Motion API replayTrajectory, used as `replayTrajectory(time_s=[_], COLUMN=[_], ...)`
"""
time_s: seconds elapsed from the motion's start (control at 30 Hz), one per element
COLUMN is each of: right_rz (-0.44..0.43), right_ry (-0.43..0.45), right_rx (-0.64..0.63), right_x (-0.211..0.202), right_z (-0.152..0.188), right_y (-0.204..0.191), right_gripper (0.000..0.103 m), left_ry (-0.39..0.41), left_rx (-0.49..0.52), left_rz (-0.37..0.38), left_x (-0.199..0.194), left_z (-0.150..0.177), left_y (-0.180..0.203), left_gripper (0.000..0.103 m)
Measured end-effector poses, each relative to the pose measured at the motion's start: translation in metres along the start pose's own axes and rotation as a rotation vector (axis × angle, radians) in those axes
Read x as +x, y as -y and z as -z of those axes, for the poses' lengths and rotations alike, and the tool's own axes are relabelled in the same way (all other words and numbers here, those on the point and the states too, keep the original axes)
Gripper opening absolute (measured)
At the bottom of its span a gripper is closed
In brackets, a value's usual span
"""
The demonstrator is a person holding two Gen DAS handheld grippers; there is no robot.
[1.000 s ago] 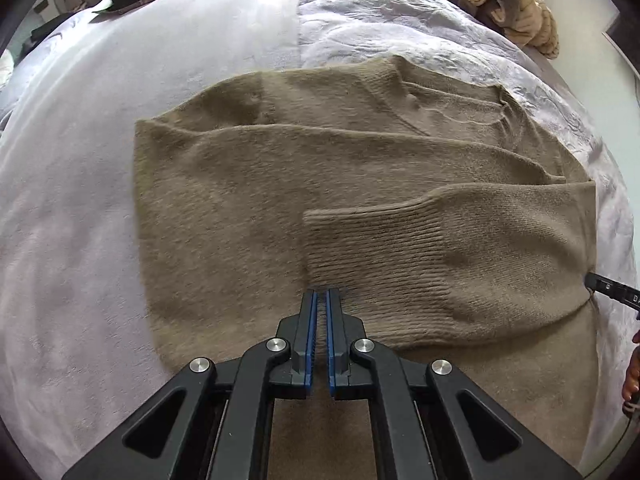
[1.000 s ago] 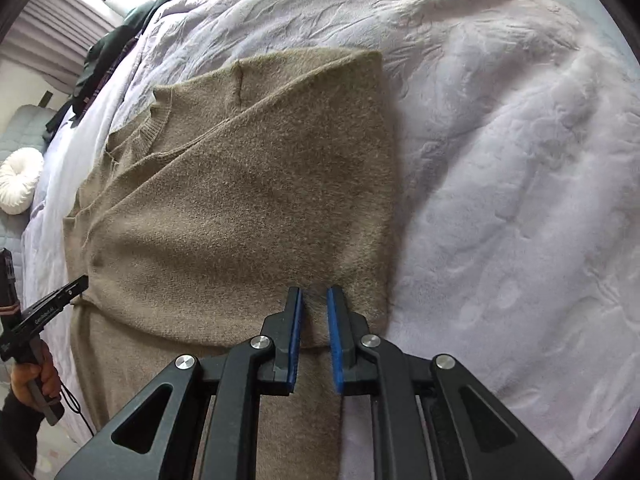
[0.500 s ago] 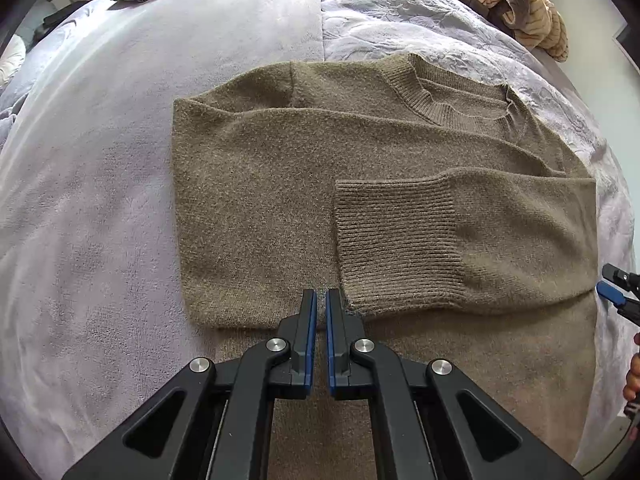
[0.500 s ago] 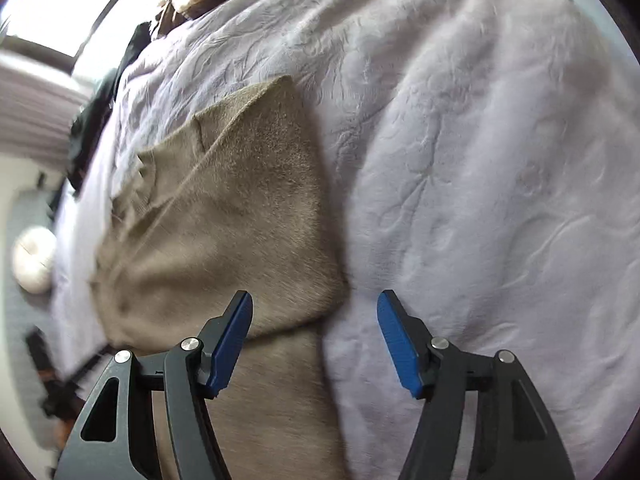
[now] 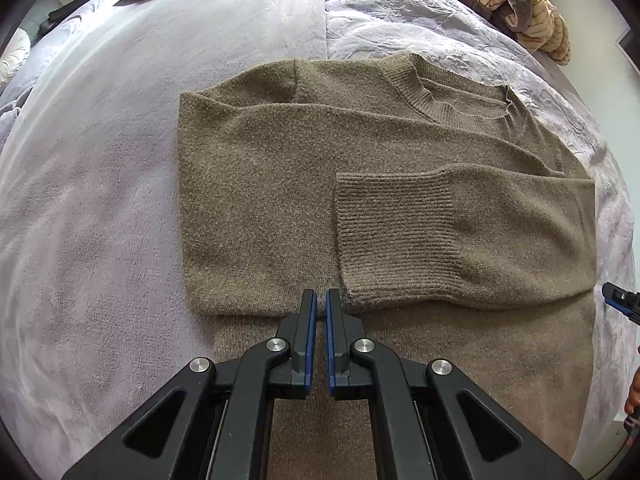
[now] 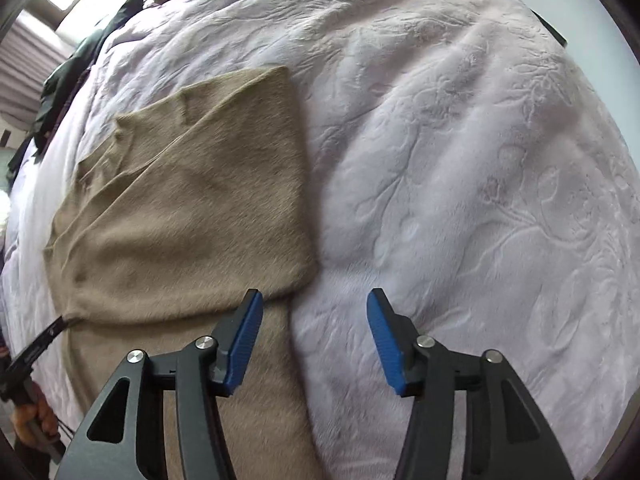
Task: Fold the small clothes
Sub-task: 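Open both grippers and release the folded sleeve onto the sweater, then move both grippers to the sweater hem and grasp it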
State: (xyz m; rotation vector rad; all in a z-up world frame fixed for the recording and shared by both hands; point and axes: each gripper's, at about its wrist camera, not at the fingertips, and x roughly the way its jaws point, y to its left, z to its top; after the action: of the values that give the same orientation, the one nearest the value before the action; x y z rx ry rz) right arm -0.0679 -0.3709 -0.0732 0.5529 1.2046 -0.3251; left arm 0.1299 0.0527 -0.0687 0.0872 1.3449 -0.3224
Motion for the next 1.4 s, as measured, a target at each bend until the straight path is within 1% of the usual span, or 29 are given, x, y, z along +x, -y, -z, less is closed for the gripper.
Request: replayTrajectory(time_s=[0.1, 0.17, 0.2, 0.23, 0.33, 0.43, 0.57, 0.83, 0.9, 0.93, 0.97, 1.0, 1.03, 1.13, 1.23, 1.3, 1.4], right_rz=[-0.022, -0.044, -0.052, -0.065, -0.088, -0.116, -0.133, -0.157, -0.163, -0.166, -0.169, -0.171, -0.174, -0.181, -0.183, -0.186, -0.190], right_ry=[-0.018, -0.029, -0.030, -0.030, -0.039, -0.055, -0.074, -0.103, -0.110, -0.113, -0.119, -0.123, -0.127, -0.135, -0.146, -0.151, -0.159], right_rx=[-0.011, -0.011, -0.012, -0.018, -0.036, -0.049, -0.066, -0.072, -0.073, -0.074, -0.073, -0.073, -0.072, -0.064, -0.052, -0.045, -0.042], right_x=[-0.002, -0.004, -0.005, -0.008, -0.014, -0.016, -0.021, -0.028, -0.028, -0.028, -0.028, -0.028, -0.028, -0.029, -0.029, -0.029, -0.030], right_z=[0.007, 0.011, 0.014, 0.017, 0.026, 0.032, 0.043, 0.067, 0.071, 0.074, 0.078, 0.080, 0.084, 0.093, 0.099, 0.102, 0.107], right_y=[-0.004, -0.005, -0.007, -0.010, -0.017, -0.028, -0.036, -0.045, -0.047, -0.049, -0.050, -0.051, -0.051, -0.051, -0.050, -0.048, -0.045], right_gripper=[0.059, 0.066, 0.071, 0.073, 0.074, 0.078, 0.078, 0.081, 0.081, 0.082, 0.082, 0.082, 0.083, 0.083, 0.083, 0.083, 0.083], left_ry=[-0.012, -0.035, -0.043, -0.038, -0.019, -0.029, -0.039, -0.100, -0.121, -0.132, -0.143, -0.149, -0.138, -0.137, -0.142, -0.145, -0.157], left_rx=[0.008, 0.012, 0.016, 0.020, 0.020, 0.011, -0.002, -0.022, -0.032, -0.038, -0.044, -0.051, -0.049, -0.044, -0.026, -0.017, -0.005], left_rz=[-0.006, -0.011, -0.010, -0.015, -0.026, -0.042, -0.052, -0.073, -0.065, -0.062, -0.064, -0.080, -0.089, -0.081, -0.099, -0.093, -0.103], left_x=[-0.003, -0.005, -0.006, -0.008, -0.020, -0.029, -0.039, -0.044, -0.045, -0.045, -0.045, -0.045, -0.045, -0.041, -0.037, -0.037, -0.031], left_z=[0.004, 0.008, 0.011, 0.013, 0.025, 0.034, 0.049, 0.075, 0.081, 0.084, 0.087, 0.090, 0.093, 0.100, 0.107, 0.111, 0.116], left_y=[0.002, 0.002, 0.003, 0.003, 0.003, 0.004, 0.005, 0.003, 0.001, 0.000, -0.001, -0.003, -0.004, -0.004, -0.007, -0.012, -0.016], left_gripper=[0.005, 0.005, 0.005, 0.005, 0.006, 0.006, 0.006, 0.006, 0.006, 0.036, 0.103, 0.098, 0.102, 0.102, 0.102, 0.102, 0.102])
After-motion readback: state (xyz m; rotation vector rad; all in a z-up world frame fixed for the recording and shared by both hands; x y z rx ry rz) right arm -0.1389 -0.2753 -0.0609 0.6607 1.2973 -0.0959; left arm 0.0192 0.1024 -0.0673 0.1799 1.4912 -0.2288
